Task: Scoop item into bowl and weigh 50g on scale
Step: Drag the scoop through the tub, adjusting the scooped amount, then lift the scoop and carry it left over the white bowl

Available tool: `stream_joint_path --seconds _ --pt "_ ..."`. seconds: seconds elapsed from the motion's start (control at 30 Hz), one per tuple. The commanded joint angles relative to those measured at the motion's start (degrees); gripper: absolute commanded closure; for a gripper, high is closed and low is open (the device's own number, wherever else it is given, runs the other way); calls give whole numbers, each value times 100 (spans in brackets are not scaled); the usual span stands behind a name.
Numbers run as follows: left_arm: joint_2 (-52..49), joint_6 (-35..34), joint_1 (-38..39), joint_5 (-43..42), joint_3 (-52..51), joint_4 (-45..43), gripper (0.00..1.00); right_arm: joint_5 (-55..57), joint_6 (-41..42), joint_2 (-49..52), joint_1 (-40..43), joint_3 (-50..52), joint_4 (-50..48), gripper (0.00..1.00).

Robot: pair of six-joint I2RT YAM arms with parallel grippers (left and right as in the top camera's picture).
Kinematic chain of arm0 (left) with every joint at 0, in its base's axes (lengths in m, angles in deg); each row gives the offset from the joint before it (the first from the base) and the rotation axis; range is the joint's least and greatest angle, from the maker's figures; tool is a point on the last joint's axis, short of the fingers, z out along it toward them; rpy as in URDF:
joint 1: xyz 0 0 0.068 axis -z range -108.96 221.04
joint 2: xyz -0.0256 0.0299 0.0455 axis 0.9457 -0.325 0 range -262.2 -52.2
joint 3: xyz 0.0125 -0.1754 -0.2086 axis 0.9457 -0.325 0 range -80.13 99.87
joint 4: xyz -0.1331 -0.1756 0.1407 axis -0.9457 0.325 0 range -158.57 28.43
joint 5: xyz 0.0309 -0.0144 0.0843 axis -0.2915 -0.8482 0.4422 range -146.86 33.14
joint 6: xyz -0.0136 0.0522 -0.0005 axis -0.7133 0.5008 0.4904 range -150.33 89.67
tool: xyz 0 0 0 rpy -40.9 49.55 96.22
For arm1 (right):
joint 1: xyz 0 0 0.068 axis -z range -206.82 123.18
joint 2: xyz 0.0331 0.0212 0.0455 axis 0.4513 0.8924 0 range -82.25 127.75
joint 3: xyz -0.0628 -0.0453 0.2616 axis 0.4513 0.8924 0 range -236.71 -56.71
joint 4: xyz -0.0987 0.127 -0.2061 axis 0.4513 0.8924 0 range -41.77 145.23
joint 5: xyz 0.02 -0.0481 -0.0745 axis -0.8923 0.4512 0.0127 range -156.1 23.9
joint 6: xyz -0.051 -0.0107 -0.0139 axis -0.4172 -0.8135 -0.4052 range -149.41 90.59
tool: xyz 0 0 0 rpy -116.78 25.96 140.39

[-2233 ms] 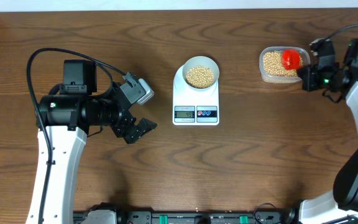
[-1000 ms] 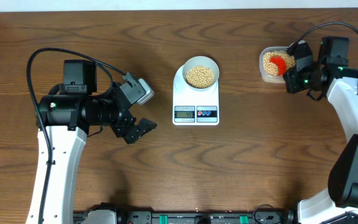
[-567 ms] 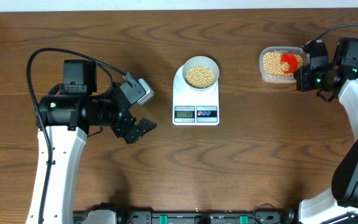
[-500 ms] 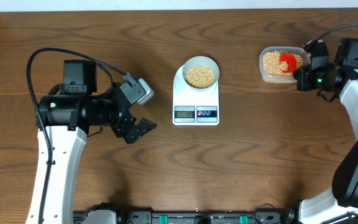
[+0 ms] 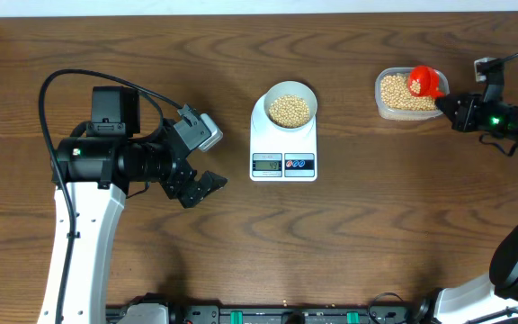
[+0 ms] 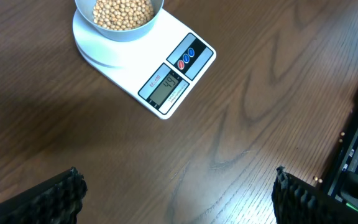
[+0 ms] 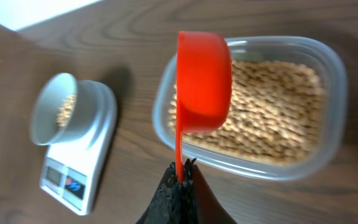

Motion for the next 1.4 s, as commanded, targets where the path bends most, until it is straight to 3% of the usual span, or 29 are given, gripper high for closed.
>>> stream_joint_path --seconds 0.0,0.27,0.63,0.9,1.37 --pt "9 -11 -24 -74 87 17 2 -949 105 28 20 17 2 99" --pt "9 -11 -24 -74 87 17 2 -1357 105 28 -219 17 -2 99" --pt "9 -11 -24 -74 87 17 2 -1349 334 28 -1443 17 -520 99" --pt "9 -11 -24 -74 87 17 2 -588 330 28 -2323 17 -1032 99" --pt "9 -11 -24 -74 87 17 2 1174 -1204 28 -3333 17 -1134 99"
